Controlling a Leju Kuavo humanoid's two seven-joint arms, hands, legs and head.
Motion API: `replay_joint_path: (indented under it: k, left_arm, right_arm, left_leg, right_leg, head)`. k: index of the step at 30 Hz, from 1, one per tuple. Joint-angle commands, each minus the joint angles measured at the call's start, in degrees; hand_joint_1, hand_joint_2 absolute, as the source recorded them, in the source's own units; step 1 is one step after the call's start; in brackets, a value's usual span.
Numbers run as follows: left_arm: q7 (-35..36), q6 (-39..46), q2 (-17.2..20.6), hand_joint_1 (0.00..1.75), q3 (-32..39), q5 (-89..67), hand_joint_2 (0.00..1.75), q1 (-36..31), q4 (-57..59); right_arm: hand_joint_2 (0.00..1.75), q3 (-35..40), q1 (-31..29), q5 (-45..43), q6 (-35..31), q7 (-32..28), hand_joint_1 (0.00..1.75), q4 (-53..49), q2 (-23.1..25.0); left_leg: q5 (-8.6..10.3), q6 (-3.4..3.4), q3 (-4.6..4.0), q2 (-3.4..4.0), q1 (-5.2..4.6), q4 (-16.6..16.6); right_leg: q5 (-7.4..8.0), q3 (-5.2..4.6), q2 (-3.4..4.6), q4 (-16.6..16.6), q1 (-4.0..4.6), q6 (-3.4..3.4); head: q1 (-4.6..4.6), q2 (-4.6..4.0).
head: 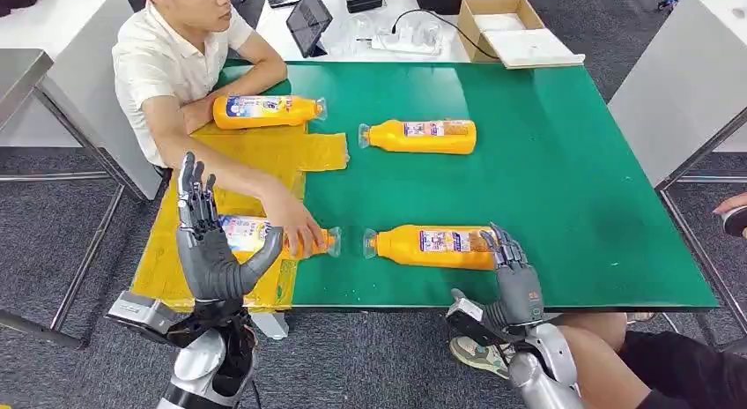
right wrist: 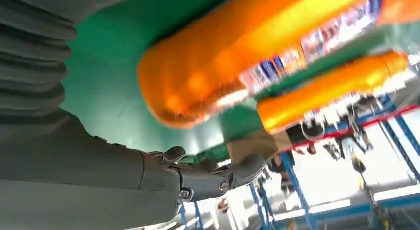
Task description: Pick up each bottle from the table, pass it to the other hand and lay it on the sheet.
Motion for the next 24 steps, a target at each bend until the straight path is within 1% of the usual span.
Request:
replay_joint_path:
  k: [1,2,4,5,7,8,14,15,19,20,21,24]
  left_arm:
    - [-1.86,0.43,0.52,0.00,-2.31,0.11,1.75,-2.96,6.43]
    - [-1.86,0.56,0.54,0.00,-2.47,0.11,1.75,-3.19,6.86]
    - [-1.86,0.67,0.50,0.00,-2.67,-0.18,1.75,-3.25,6.66]
    - [-1.86,0.67,0.50,0.00,-2.67,-0.18,1.75,-3.25,6.66]
    - [-1.86,0.67,0.50,0.00,-2.67,-0.18,1.75,-3.25,6.66]
    - [-1.86,0.67,0.50,0.00,-2.67,-0.18,1.75,-3.25,6.66]
    - [-1.86,0.67,0.50,0.00,-2.67,-0.18,1.75,-3.25,6.66]
    - [-1.86,0.67,0.50,0.00,-2.67,-0.18,1.75,-3.25,6.66]
    - [-1.86,0.67,0.50,0.00,-2.67,-0.18,1.75,-3.25,6.66]
    - [-1.86,0.69,0.47,0.00,-2.78,-0.18,1.75,-3.35,6.77]
    - [-1.86,0.70,0.45,0.00,-2.86,-0.18,1.75,-3.56,7.02]
    - [-1.86,0.57,0.44,0.00,-3.08,-0.14,1.75,-3.99,7.25]
  right_arm:
    - [1.75,4.71,-7.65,3.20,-1.95,1.73,0.00,17.80,0.06]
    - [1.75,4.94,-8.01,3.63,-2.89,1.88,0.00,18.63,-0.09]
    - [1.75,4.97,-8.05,3.51,-2.80,1.60,0.00,18.86,0.03]
    - [1.75,4.97,-8.05,3.51,-2.80,1.60,0.00,18.86,0.03]
    - [1.75,4.97,-8.05,3.51,-2.80,1.60,0.00,18.86,0.03]
    - [1.75,4.97,-8.05,3.51,-2.80,1.60,0.00,18.86,0.03]
    - [1.75,4.97,-8.05,3.51,-2.80,1.60,0.00,18.86,0.03]
    - [1.75,4.97,-8.05,3.51,-2.80,1.60,0.00,18.86,0.03]
    - [1.75,4.97,-8.05,3.51,-2.80,1.60,0.00,18.86,0.03]
    - [1.75,5.71,-8.19,4.58,-3.29,2.11,0.00,19.37,0.03]
    - [1.75,6.15,-8.36,5.25,-3.71,2.39,0.00,19.87,0.02]
    - [1.75,7.47,-9.04,7.68,-6.56,3.21,0.00,21.05,0.04]
  left_leg:
    - [-0.06,-0.08,0.24,0.11,0.05,-0.06]
    - [-0.09,-0.10,0.35,0.13,0.06,-0.07]
    - [-0.02,-0.06,0.16,0.05,0.02,-0.05]
    - [-0.07,-0.11,0.31,0.07,0.06,-0.08]
    - [-0.03,-0.07,0.18,0.03,0.02,-0.05]
    - [-0.07,-0.12,0.32,0.05,0.06,-0.08]
    - [-0.03,-0.08,0.20,0.02,0.03,-0.05]
    - [-0.06,-0.12,0.34,0.02,0.03,-0.09]
    - [-0.06,-0.11,0.32,0.02,0.05,-0.06]
    - [-0.09,-0.15,0.44,0.03,0.08,-0.08]
    - [-0.03,-0.08,0.25,0.02,0.03,-0.05]
    - [-0.08,-0.15,0.46,0.02,0.07,-0.10]
  right_leg:
    - [-0.03,0.23,0.03,-0.08,0.06,-0.08]
    - [-0.06,0.34,0.02,-0.10,0.08,-0.11]
    - [-0.03,0.15,-0.02,-0.06,0.03,-0.07]
    - [-0.06,0.31,-0.04,-0.10,0.07,-0.12]
    - [-0.04,0.18,-0.04,-0.06,0.03,-0.08]
    - [-0.07,0.32,-0.05,-0.10,0.08,-0.13]
    - [-0.04,0.18,-0.06,-0.06,0.04,-0.09]
    - [-0.08,0.31,-0.09,-0.09,0.06,-0.14]
    - [-0.07,0.30,-0.09,-0.08,0.07,-0.13]
    - [-0.10,0.43,-0.12,-0.11,0.11,-0.17]
    - [-0.04,0.24,-0.07,-0.08,0.05,-0.09]
    - [-0.10,0.45,-0.13,-0.12,0.10,-0.16]
  head:
    - [-0.02,0.00]
    - [0.00,0.00]
    - [0.00,0.00]
    - [0.00,0.00]
    - [0.02,0.00]
    - [0.00,0.00]
    - [-0.02,0.00]
    - [0.00,0.00]
    - [0.00,0.00]
    - [-0.02,0.00]
    - [0.00,0.00]
    - [0.00,0.00]
